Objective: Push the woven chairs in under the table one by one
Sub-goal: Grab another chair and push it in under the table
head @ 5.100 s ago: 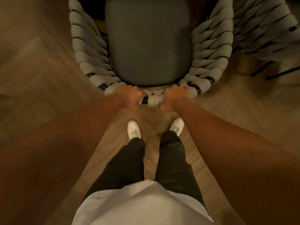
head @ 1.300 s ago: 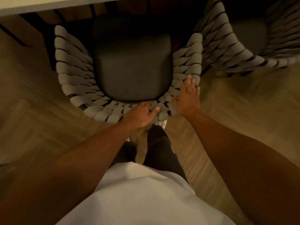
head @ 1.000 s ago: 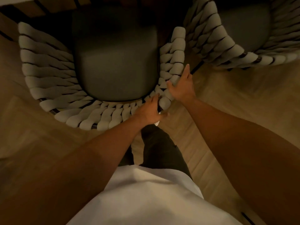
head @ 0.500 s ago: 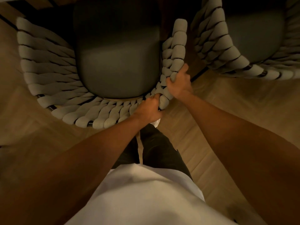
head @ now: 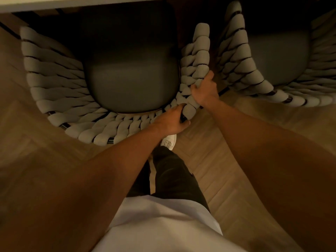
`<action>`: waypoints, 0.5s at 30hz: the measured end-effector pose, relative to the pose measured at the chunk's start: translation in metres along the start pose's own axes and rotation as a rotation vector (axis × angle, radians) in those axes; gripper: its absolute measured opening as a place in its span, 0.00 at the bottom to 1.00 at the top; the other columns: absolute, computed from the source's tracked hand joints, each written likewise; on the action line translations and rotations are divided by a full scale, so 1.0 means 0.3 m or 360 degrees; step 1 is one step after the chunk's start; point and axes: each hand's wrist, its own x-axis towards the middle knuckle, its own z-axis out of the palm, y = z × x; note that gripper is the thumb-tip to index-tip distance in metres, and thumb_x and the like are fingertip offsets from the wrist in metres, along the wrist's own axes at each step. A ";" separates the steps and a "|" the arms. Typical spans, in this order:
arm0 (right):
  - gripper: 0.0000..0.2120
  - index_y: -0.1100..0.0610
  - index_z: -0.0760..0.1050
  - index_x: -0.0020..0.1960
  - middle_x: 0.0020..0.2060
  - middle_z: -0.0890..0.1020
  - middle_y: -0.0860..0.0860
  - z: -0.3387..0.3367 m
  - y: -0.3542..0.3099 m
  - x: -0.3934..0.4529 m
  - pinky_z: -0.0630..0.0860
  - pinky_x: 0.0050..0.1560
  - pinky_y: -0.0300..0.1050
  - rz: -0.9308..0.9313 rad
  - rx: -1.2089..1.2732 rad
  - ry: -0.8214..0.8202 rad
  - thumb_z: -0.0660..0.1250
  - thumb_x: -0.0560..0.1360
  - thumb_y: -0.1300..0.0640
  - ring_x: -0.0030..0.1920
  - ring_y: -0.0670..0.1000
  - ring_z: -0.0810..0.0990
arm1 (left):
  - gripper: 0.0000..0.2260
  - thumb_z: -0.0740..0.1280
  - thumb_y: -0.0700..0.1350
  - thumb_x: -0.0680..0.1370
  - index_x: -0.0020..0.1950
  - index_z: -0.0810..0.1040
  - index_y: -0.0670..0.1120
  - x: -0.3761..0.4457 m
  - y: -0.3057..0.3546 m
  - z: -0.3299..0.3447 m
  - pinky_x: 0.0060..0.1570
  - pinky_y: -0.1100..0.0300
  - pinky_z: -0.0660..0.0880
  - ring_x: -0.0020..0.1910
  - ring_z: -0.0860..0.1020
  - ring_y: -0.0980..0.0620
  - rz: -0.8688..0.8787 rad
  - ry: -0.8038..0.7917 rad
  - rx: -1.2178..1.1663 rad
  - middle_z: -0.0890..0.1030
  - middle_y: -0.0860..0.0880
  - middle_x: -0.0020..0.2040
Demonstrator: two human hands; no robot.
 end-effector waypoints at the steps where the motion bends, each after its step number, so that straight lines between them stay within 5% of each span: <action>1: 0.38 0.64 0.48 0.80 0.72 0.68 0.64 0.007 0.007 -0.013 0.72 0.68 0.57 -0.0067 -0.0128 0.0036 0.66 0.80 0.53 0.70 0.64 0.71 | 0.34 0.69 0.60 0.76 0.78 0.62 0.50 -0.021 -0.025 -0.019 0.61 0.57 0.71 0.68 0.73 0.48 0.0009 -0.0086 -0.0012 0.72 0.47 0.71; 3: 0.44 0.66 0.40 0.81 0.80 0.52 0.65 0.034 0.017 -0.057 0.52 0.79 0.58 -0.0223 -0.0635 0.0136 0.65 0.80 0.49 0.80 0.65 0.52 | 0.41 0.66 0.70 0.73 0.80 0.58 0.53 -0.072 -0.107 -0.066 0.67 0.49 0.70 0.71 0.70 0.49 0.0068 -0.0264 0.0208 0.69 0.49 0.75; 5: 0.44 0.65 0.38 0.81 0.80 0.42 0.67 0.067 0.009 -0.105 0.38 0.78 0.61 -0.0344 -0.1043 0.0199 0.61 0.80 0.45 0.80 0.66 0.40 | 0.45 0.61 0.78 0.70 0.79 0.57 0.56 -0.133 -0.220 -0.122 0.67 0.45 0.72 0.71 0.70 0.49 0.0160 -0.0385 0.0497 0.68 0.51 0.75; 10: 0.32 0.56 0.57 0.82 0.82 0.44 0.61 0.193 -0.057 -0.232 0.34 0.77 0.66 -0.0687 -0.1527 -0.0151 0.47 0.83 0.39 0.80 0.63 0.37 | 0.44 0.62 0.78 0.69 0.78 0.59 0.57 -0.315 -0.470 -0.255 0.65 0.50 0.73 0.68 0.72 0.51 0.0075 -0.0489 0.0723 0.69 0.53 0.73; 15: 0.40 0.51 0.62 0.80 0.82 0.55 0.54 0.372 -0.135 -0.371 0.41 0.79 0.63 -0.0839 -0.1410 -0.0867 0.42 0.79 0.28 0.82 0.57 0.47 | 0.35 0.65 0.71 0.72 0.75 0.65 0.57 -0.452 -0.620 -0.335 0.60 0.51 0.75 0.64 0.75 0.52 0.0139 -0.0319 0.0861 0.74 0.52 0.70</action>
